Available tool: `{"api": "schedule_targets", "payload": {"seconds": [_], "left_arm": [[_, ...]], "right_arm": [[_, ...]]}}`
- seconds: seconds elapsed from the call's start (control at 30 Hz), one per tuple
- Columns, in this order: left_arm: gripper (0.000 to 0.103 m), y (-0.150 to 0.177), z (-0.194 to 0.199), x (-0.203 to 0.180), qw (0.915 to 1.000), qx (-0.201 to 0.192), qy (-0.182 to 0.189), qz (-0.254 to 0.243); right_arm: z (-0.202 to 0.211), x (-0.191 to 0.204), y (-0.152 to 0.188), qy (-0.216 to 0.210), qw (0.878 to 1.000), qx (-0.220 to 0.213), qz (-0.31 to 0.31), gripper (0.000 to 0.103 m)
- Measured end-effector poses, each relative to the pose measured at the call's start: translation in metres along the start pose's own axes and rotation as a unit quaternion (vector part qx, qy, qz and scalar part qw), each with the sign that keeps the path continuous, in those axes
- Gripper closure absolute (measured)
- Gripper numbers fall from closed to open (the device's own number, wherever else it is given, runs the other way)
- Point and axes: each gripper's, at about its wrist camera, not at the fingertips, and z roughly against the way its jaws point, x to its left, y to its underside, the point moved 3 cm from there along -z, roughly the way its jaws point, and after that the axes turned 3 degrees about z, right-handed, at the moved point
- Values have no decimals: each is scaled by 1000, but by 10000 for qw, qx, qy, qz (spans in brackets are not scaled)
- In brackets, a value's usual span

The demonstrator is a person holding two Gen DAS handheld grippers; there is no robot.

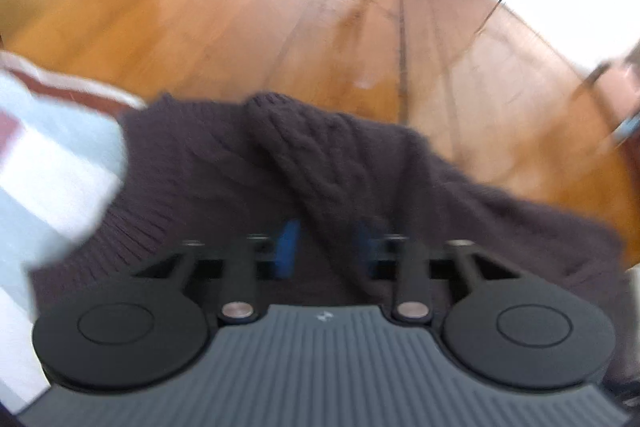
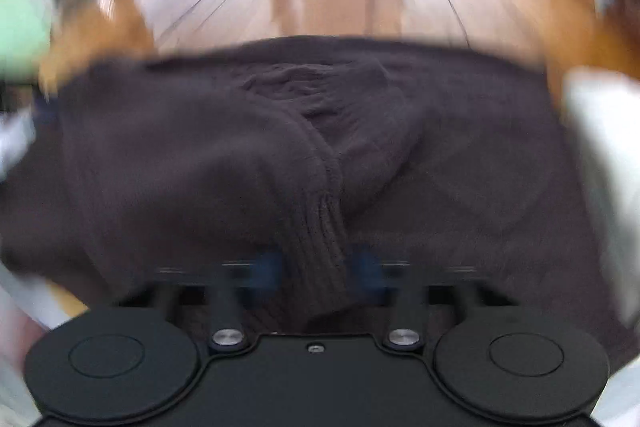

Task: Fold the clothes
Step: 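Fold the sweater side over the body with the right gripper while the left gripper grasps the hem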

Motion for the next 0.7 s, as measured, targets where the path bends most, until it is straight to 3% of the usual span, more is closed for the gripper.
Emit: {"api": "schedule_targets", "payload": {"seconds": [0.1, 0.17, 0.23, 0.3, 0.33, 0.4, 0.47, 0.57, 0.7], "left_arm": [[92, -4, 29, 12, 9992, -345, -177, 121], [88, -5, 51, 28, 9972, -566, -240, 423], [88, 2, 62, 48, 9945, -473, -577, 740], [85, 11, 72, 71, 9931, -213, -718, 904], [80, 16, 73, 79, 9922, -63, -683, 1043], [73, 26, 72, 92, 9887, 194, -517, 1395], [62, 36, 75, 107, 9828, 365, -296, 1786], [57, 44, 89, 124, 9752, 395, -161, 2170], [57, 58, 92, 131, 9713, 447, -239, 2325]], "right_arm": [[39, 6, -7, 224, 9976, -647, -125, 93], [35, 11, -2, 799, 9954, -412, 343, 93], [24, 16, 6, 1392, 9861, -118, 898, 92], [-7, 25, 22, 1962, 9661, 285, 1652, 91], [-10, 30, 25, 2051, 9622, 266, 1772, 91], [-2, 42, 22, 2199, 9590, 32, 1788, 71], [16, 51, 16, 2206, 9615, -308, 1607, 49], [32, 61, 0, 1911, 9699, -672, 1351, 48], [37, 83, -25, 762, 9862, -906, 1154, 48]]}}
